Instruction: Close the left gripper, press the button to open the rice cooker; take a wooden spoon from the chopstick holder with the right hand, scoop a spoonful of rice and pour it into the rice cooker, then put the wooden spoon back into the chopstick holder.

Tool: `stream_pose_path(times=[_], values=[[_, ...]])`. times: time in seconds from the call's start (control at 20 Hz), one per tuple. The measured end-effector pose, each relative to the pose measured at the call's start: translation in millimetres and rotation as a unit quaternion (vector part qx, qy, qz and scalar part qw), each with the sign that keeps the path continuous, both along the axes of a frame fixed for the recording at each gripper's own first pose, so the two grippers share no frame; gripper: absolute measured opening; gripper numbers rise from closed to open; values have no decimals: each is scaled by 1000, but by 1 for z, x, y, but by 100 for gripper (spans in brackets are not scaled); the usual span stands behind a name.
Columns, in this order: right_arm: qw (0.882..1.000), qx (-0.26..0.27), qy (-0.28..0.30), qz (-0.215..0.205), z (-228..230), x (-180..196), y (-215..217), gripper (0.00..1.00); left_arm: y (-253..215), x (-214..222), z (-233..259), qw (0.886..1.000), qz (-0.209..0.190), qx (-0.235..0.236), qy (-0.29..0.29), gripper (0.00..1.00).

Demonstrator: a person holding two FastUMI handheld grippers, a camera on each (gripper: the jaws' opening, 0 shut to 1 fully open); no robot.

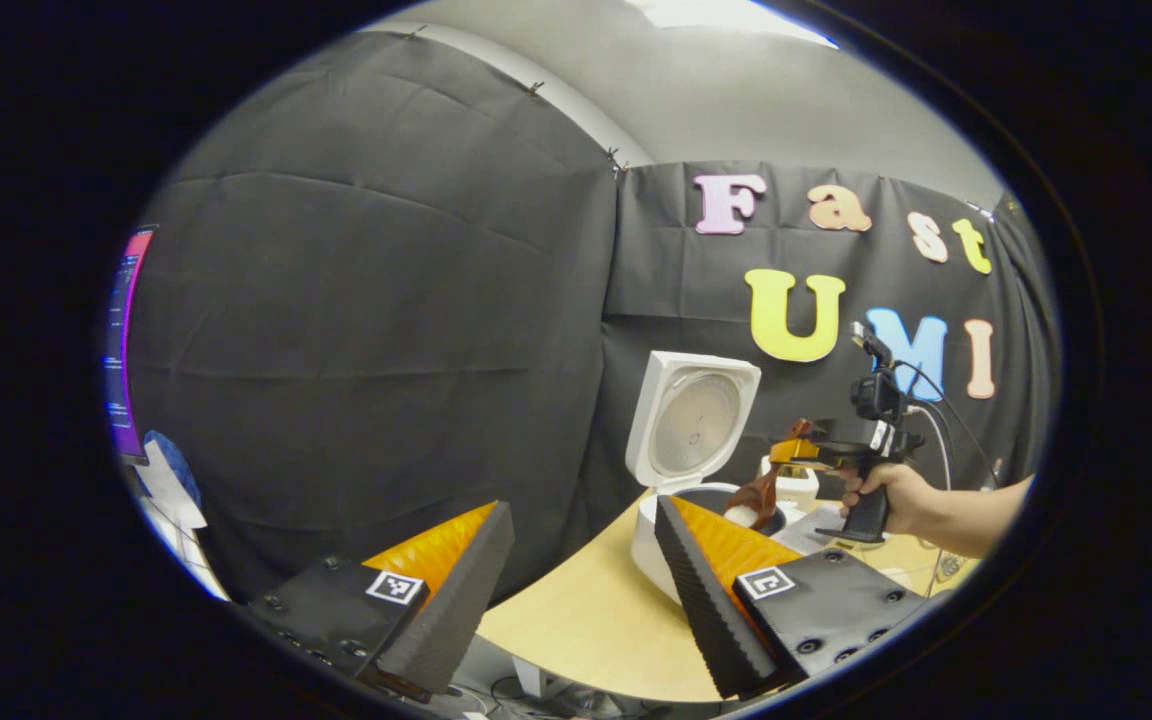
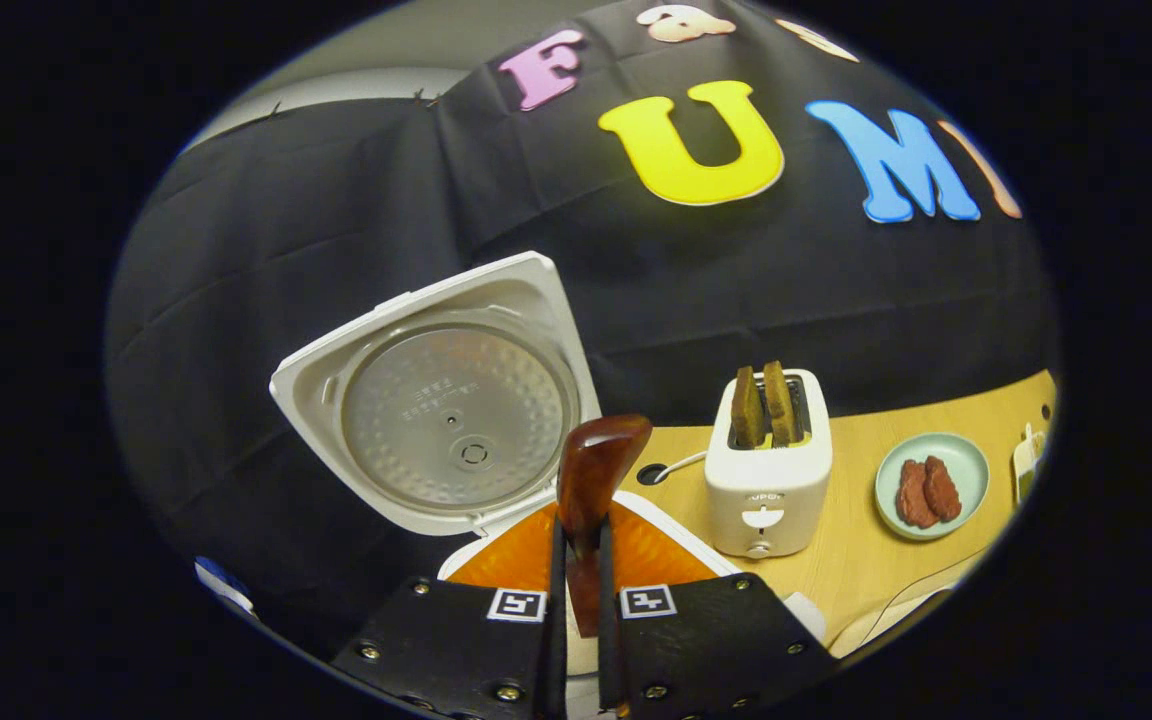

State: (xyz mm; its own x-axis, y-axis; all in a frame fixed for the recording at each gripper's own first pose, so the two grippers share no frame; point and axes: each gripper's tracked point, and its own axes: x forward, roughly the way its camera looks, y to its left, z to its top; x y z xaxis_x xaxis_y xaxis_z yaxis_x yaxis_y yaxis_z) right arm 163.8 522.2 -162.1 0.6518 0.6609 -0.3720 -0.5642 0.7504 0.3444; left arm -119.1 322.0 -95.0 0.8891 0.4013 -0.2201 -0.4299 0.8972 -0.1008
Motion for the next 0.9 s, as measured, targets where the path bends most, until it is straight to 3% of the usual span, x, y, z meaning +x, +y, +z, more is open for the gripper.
stream_pose_path(times=[0.15,0.3,0.65,0.7,0.75,0.9], values=[[997,-43,-62,22,12,-2,5,13,-1,-3,0,1000,-3,-1,4,99],[988,-84,-124,44,21,-8,3,13,-1,-2,2,1000,-7,3,3,96],[946,-163,-269,79,49,-17,-2,12,-4,-2,6,1000,-20,6,2,100],[948,-159,-265,79,50,-17,-4,17,-5,-2,8,1000,-22,6,1,98],[953,-150,-250,79,48,-18,-5,13,-6,-3,9,1000,-26,7,0,98],[978,-94,-175,66,47,-16,-11,13,-7,-2,15,999,-34,14,-5,95]])
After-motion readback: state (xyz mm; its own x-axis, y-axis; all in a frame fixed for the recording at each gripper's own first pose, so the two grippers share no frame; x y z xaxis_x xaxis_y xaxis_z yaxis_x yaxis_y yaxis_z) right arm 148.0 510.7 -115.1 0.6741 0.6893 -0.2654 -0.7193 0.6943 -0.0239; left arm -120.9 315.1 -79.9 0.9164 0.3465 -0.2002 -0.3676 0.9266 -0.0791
